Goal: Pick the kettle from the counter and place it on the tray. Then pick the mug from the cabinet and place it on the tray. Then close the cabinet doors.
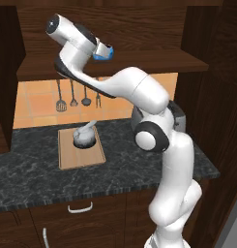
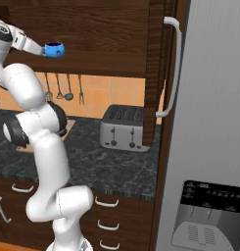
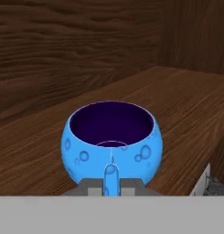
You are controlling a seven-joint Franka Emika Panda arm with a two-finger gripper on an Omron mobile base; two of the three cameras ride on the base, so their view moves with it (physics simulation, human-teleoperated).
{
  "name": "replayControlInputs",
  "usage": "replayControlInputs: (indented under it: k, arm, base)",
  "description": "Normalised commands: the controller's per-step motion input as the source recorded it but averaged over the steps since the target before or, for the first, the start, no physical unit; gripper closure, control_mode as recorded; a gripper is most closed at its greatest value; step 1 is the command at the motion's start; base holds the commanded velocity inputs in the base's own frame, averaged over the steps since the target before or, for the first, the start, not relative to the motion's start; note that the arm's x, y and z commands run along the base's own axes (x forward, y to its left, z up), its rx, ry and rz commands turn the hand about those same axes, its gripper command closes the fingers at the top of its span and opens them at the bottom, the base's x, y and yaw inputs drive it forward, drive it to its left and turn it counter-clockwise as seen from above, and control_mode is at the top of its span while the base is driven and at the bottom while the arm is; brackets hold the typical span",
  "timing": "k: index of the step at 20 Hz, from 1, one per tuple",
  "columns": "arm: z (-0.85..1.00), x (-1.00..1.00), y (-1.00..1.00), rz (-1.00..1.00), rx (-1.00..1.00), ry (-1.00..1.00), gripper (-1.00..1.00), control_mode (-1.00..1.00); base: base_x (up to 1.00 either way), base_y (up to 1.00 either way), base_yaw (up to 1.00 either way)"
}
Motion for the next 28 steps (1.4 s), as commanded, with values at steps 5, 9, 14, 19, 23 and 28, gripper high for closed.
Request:
replayControlInputs:
  k: [5,9,14,19,23,28]
  arm:
    - [-0.02,-0.99,0.0,0.01,0.08,-0.29,1.0,-1.0]
    - [-0.18,-1.0,0.0,0.02,0.11,-0.11,1.0,-1.0]
    - [-0.42,-0.97,0.0,0.13,0.09,0.0,1.0,-1.0]
    - [-0.59,-0.87,-0.02,0.23,0.1,0.01,1.0,-1.0]
    - [-0.91,-0.37,-0.22,0.33,0.18,0.2,1.0,-1.0]
    - [-0.96,0.09,-0.09,0.21,0.07,0.48,1.0,-1.0]
  base:
    - [0.0,0.0,0.0]
    - [0.0,0.0,0.0]
    - [0.0,0.0,0.0]
    - [0.0,0.0,0.0]
    - [0.0,0.0,0.0]
    - [0.0,0.0,0.0]
